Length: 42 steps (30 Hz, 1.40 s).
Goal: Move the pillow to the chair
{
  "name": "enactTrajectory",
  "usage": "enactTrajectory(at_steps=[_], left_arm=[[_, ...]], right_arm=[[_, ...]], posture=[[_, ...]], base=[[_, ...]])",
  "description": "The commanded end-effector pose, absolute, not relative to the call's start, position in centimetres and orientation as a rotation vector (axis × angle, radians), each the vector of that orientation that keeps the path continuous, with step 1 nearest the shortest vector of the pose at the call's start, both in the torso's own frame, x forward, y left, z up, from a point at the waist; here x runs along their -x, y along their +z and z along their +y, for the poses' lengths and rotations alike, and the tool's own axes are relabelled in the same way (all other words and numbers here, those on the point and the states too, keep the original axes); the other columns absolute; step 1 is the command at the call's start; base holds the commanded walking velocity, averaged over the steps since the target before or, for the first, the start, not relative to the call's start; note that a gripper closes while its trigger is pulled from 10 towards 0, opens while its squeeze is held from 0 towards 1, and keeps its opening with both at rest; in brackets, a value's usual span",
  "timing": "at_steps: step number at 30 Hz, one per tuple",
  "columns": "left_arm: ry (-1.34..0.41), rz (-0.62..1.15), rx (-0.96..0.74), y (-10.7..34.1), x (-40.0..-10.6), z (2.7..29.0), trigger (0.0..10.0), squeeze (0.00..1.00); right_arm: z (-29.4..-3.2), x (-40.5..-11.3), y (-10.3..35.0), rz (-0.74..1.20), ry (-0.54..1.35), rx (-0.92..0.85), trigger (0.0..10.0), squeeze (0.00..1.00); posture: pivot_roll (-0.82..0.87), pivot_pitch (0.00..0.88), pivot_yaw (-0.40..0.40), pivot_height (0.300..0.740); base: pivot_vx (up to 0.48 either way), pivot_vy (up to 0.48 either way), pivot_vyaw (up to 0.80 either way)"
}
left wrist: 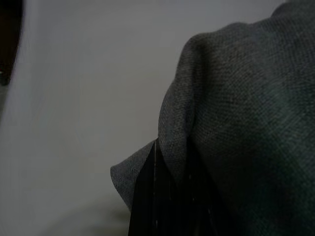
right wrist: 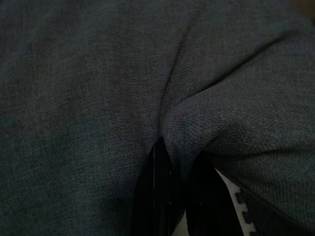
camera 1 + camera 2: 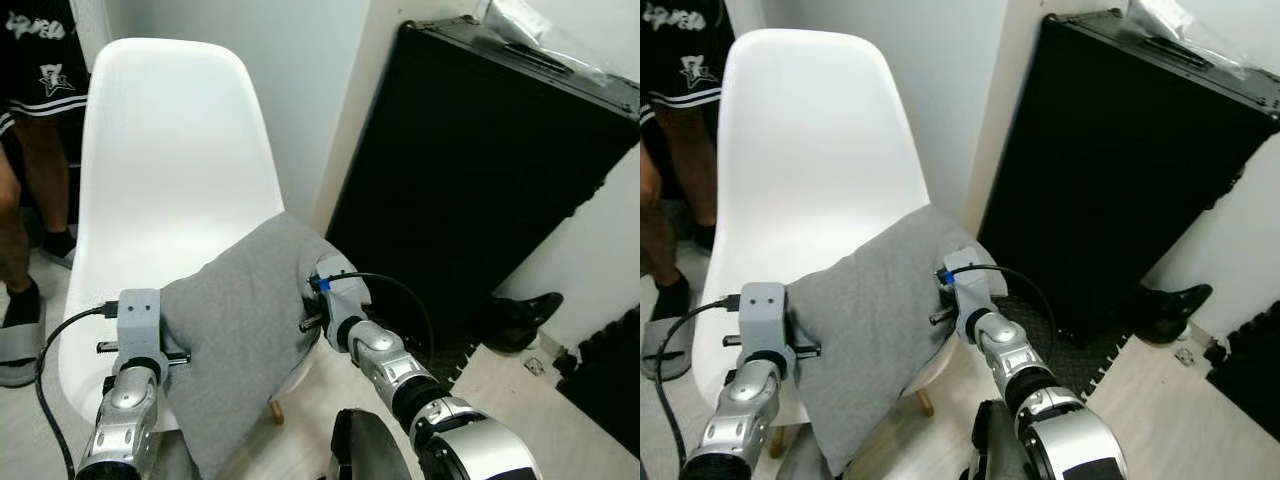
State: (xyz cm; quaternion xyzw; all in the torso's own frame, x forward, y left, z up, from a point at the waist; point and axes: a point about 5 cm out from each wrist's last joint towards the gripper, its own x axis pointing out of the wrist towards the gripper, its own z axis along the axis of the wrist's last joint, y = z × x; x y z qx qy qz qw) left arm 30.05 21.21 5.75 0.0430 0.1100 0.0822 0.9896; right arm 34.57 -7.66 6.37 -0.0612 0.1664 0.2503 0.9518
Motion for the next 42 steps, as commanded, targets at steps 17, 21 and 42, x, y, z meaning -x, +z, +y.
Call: enactTrajectory(at_steps=[17,21,42], left_arm=[[-0.131,0.189,-0.059,7.4,-33.9,13.1,10.0,0.00],[-0.112,0.198,-0.064,7.1,-33.8,14.0,10.0,0.00],[0.194,0.247,-0.131,5.2,-29.8,25.2,10.0,0.00]], right_arm=[[-15.5,-33.7,4.6,0.368,0.267,0.097,10.0,0.00],[-13.7,-34.1,5.0,0.362,0.326,0.108,10.0,0.00],[-1.4,-33.2,6.7,0.359,0.743,0.209,10.0,0.00]], posture=[[-0.07,0.097,-0.054,0.583],[-0.07,0.101,-0.054,0.583],[0.00,0.110,-0.149,0.583]], base=[[0.000,0.000,0.00],[0.000,0.000,0.00],[0.000,0.000,0.00]])
